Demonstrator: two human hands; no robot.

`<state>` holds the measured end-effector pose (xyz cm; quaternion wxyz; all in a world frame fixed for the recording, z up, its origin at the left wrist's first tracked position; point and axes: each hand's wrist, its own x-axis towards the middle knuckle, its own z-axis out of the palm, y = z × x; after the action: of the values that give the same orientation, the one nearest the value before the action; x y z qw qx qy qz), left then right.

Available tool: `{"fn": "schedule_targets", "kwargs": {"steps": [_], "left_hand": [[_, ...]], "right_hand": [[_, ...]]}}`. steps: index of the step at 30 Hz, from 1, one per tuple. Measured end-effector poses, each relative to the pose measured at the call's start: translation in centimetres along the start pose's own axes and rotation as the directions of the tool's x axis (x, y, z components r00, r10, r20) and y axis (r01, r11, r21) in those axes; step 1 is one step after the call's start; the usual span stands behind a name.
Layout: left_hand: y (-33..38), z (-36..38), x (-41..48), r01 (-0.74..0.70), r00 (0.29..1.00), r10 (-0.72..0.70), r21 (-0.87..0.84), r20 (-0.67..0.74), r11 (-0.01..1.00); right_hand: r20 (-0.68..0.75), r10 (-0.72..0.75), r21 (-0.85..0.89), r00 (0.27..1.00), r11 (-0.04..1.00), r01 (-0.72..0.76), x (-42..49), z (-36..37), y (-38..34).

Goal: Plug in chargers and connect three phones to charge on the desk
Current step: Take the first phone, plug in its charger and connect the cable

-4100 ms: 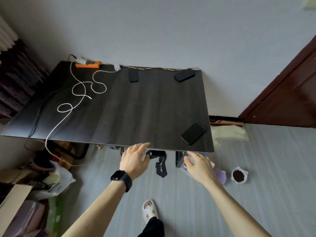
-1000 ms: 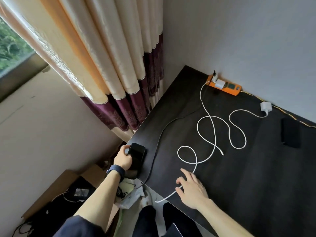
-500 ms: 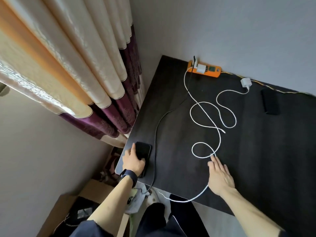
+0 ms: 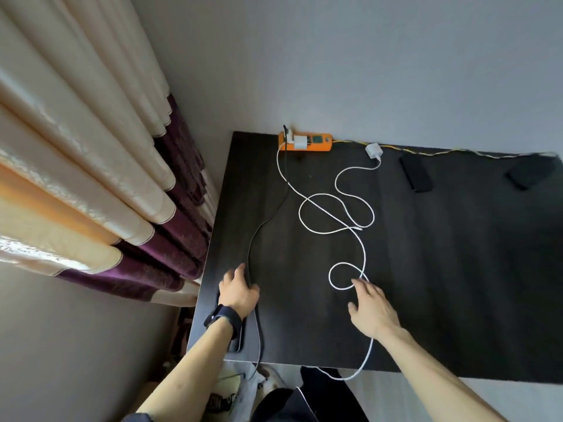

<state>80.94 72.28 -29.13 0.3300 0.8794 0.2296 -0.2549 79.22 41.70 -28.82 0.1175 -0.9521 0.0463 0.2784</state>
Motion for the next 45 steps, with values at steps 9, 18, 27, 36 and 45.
{"fn": "schedule_targets", "kwargs": {"steps": [9, 18, 27, 36, 45], "left_hand": [[8.2, -2.5, 4.5, -0.193, 0.977, 0.195, 0.038, -0.085, 0.981], [14.4, -3.6, 17.5, -0.256, 0.94, 0.306, 0.282, -0.149, 0.925], [11.2, 0.1, 24.7, -0.202, 0.909, 0.333, 0.435, -0.252, 0.878], [10.1, 0.8, 25.9, -0.207, 0.882, 0.349, 0.404, -0.316, 0.891], [10.2, 0.5, 25.7, -0.217, 0.891, 0.341, 0.38, -0.299, 0.899]], "right_hand": [[-0.166, -0.164, 0.267, 0.972, 0.942, 0.204, 2.2, -5.6, -7.0], [-0.263, -0.23, 0.345, 0.937, 0.885, 0.314, 18.3, -15.9, -10.5], [-0.236, -0.24, 0.199, 0.942, 0.937, 0.289, 30.1, -17.2, -11.6], [-0.175, -0.501, -0.199, 0.848, 0.861, 0.468, 31.4, -9.0, -13.7], [-0.219, -0.094, -0.34, 0.971, 0.94, 0.014, 30.4, -12.5, -4.0]]}}
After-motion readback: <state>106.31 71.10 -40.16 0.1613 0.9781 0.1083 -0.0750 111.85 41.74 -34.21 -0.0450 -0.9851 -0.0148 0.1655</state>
